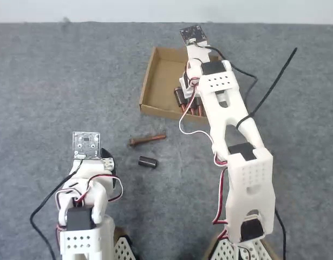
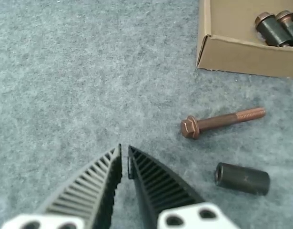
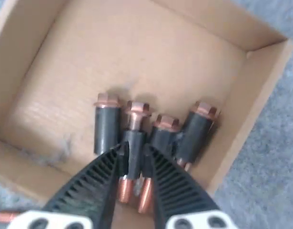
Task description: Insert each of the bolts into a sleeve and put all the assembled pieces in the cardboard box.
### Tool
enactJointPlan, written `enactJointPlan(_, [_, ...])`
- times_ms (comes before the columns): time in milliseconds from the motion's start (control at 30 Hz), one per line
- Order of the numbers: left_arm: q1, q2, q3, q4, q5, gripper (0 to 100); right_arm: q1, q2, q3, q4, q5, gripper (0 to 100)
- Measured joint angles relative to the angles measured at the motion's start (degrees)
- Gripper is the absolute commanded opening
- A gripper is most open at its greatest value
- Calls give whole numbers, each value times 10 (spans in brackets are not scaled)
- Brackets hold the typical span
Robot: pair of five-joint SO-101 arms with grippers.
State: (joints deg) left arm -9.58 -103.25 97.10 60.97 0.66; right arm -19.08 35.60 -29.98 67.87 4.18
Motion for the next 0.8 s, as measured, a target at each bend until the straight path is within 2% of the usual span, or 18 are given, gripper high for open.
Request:
enactJointPlan(400, [0, 0, 0, 0, 0, 20, -84, -129, 0, 238, 0, 7])
enactJointPlan(633, [0, 0, 0, 0, 0, 20, -94, -165, 0, 320, 0, 6])
enactJointPlan(800, [0, 0, 0, 4, 0, 20, -100, -207, 49, 322, 0, 6])
